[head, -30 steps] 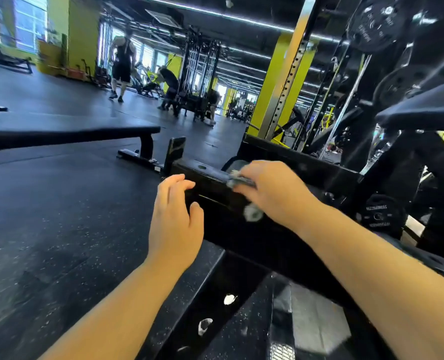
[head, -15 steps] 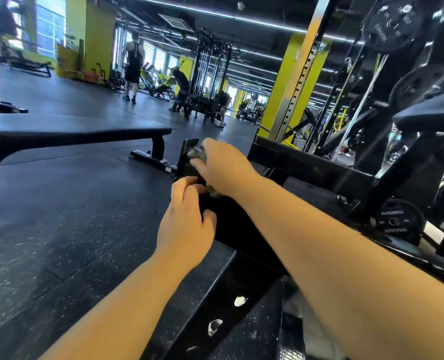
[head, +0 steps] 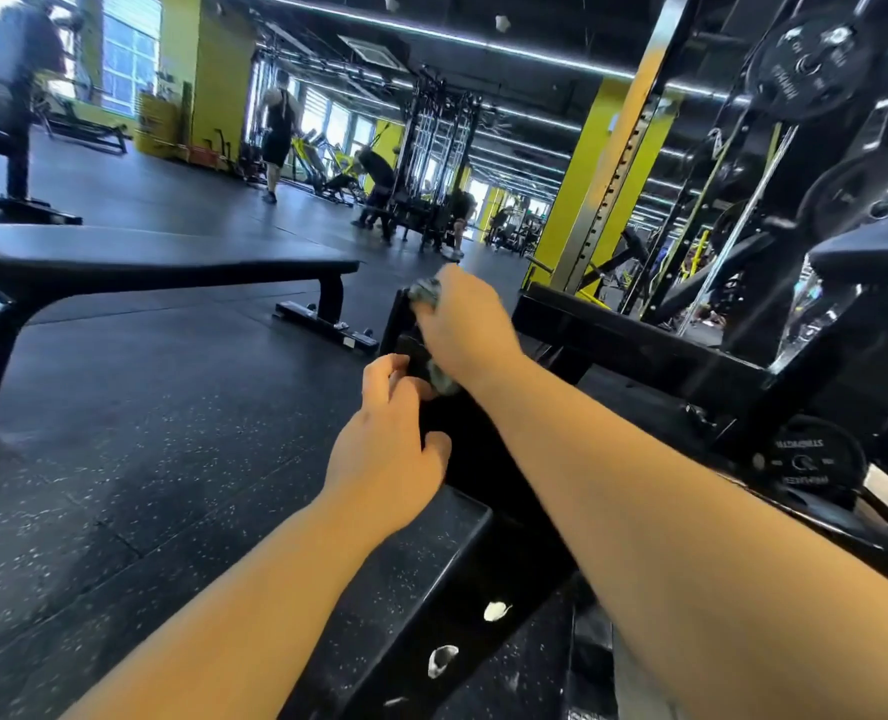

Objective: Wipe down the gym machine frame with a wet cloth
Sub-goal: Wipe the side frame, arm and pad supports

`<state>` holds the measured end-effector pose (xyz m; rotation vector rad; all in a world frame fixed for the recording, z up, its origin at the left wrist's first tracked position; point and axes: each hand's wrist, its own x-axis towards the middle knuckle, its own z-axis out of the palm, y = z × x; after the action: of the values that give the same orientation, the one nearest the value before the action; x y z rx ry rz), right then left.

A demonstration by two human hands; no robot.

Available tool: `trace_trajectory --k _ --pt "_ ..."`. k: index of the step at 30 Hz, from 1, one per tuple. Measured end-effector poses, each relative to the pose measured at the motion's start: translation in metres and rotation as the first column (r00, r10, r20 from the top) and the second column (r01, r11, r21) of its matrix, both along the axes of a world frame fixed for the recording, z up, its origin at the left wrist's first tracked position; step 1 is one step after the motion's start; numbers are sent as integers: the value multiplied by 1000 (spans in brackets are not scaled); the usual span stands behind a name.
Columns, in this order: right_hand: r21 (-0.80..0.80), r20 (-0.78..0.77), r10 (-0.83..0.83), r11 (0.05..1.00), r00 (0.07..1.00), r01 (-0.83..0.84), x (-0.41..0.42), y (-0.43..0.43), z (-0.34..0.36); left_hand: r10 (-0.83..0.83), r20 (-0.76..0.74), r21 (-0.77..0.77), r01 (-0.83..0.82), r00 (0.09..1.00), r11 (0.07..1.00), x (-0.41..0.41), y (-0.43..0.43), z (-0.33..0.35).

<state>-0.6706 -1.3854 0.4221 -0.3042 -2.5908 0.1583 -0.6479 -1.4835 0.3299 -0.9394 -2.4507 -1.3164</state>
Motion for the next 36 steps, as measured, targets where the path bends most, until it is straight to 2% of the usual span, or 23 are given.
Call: trace_trajectory --k 2,6,9,12,14,17,22,25,27,30,33,36 --pt "-32 23 54 998 998 -53 -7 -5 -2 -6 6 20 6 1000 1000 0 -1 1" --pt "210 259 141 957 956 -198 32 6 6 -14 -5 161 15 1000 987 9 7 -1" --pt "298 331 74 938 941 -179 86 30 14 12 -81 242 8 997 970 17 16 -2" --pt "309 382 -24 945 924 -103 146 61 19 7 -164 258 36 986 965 21 22 1" --pt "273 348 -20 959 937 -80 160 68 20 4 -195 275 51 981 960 21 23 3" --pt "219 193 11 974 981 -54 125 48 11 12 -186 303 46 983 952 23 25 4" --pt "278 125 21 959 992 -55 66 31 -15 71 -125 415 -13 990 910 37 36 4" --pt "339 161 -18 940 987 -38 96 57 -16 116 -162 458 -29 980 888 49 51 7" --pt "357 175 -45 934 984 -21 135 76 -13 88 -255 435 33 963 900 63 67 8" --pt "232 183 -77 972 980 33 211 106 -9 -2 -377 355 147 926 923 87 93 6" --pt "133 172 -140 984 975 118 278 136 -6 -19 -447 251 146 894 957 103 115 2" --pt "144 183 -211 972 960 186 297 145 -2 -81 -492 203 205 867 958 115 126 2"
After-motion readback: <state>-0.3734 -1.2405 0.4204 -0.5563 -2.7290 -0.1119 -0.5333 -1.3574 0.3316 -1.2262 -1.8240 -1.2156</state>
